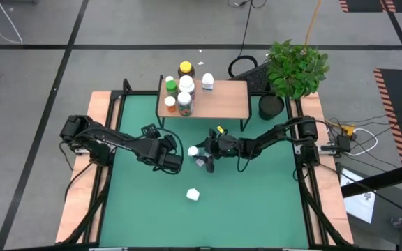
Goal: Pick and place medicine bottles onto shelf by color
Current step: Put the top white and blue bottle on the shelf aligned with the white and blue bottle
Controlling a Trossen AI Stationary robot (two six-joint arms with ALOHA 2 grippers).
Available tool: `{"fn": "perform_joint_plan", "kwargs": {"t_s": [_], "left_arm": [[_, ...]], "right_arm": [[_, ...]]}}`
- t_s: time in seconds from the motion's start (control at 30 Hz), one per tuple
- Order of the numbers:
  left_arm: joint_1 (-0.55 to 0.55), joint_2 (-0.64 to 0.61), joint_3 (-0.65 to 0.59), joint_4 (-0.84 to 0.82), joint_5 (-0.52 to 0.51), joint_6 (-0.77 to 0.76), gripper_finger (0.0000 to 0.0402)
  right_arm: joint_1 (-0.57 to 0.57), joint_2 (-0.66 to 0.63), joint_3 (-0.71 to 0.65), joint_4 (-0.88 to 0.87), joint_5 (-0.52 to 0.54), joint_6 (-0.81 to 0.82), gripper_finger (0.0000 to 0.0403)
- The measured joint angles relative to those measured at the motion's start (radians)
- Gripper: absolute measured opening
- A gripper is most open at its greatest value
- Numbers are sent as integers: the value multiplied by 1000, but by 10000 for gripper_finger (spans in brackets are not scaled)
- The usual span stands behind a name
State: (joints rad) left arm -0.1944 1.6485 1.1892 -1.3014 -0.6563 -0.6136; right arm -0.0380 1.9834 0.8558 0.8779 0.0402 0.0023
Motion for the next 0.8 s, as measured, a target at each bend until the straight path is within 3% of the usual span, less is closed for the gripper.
{"fn": "perform_joint_plan", "kwargs": {"t_s": [0.23,0.4,0.5,0.8], "left_arm": [[0,0,0,0,0,-2,211],[0,0,0,-6,0,-12,211],[0,0,0,-6,0,-17,211],[-2,0,0,-6,0,-16,211]], "right_arm": [[-9,0,0,-1,-50,-17,160],[-16,-52,0,-38,-143,-14,163],[-26,-143,0,-142,-205,-29,164],[-149,-509,0,-431,-201,-145,162]]}}
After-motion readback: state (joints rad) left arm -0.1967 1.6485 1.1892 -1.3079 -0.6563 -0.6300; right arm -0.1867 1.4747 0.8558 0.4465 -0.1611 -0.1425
